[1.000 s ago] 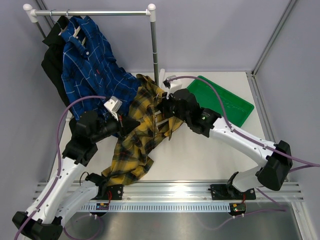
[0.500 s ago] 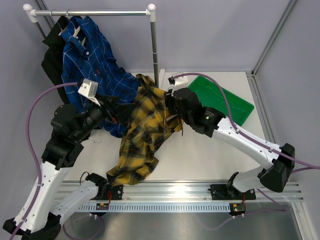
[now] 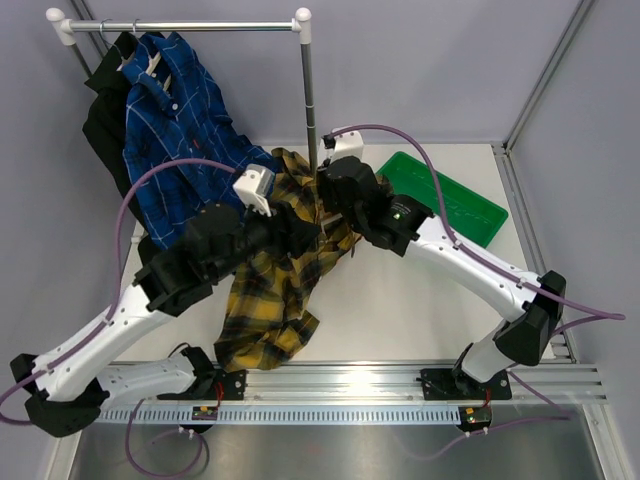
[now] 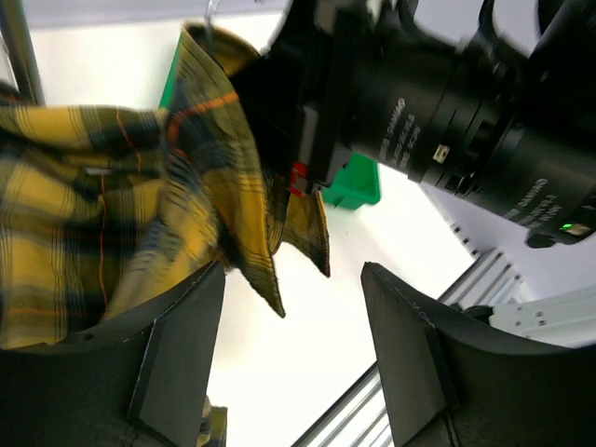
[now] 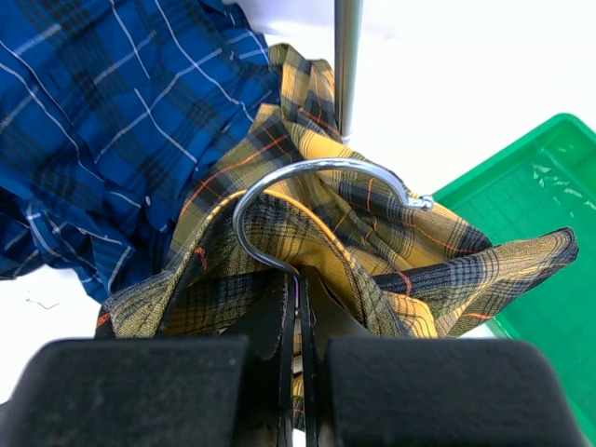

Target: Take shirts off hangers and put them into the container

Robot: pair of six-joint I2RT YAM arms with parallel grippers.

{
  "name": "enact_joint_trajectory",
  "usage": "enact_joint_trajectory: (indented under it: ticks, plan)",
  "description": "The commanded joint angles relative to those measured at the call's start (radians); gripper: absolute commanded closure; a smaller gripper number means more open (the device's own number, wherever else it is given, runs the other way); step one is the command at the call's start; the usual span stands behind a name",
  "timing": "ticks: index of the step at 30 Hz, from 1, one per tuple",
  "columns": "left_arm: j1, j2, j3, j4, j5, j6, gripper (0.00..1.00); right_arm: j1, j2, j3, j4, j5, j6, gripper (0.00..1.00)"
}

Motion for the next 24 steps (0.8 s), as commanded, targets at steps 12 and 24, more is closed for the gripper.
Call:
enact_joint_trajectory:
  ticks: [12,24]
  plan:
    - [-0.124,0.142,0.036,-0.042,-0.384,-0.036,0.39,0.020,0.007,0.059,0.014,-0.014,0.062,1.00]
    - [-0.124,0.192,0.032,-0.027,-0.507,-0.046,0.83,0.029,-0.052,-0.013,0.040,-0.018,0.080,1.00]
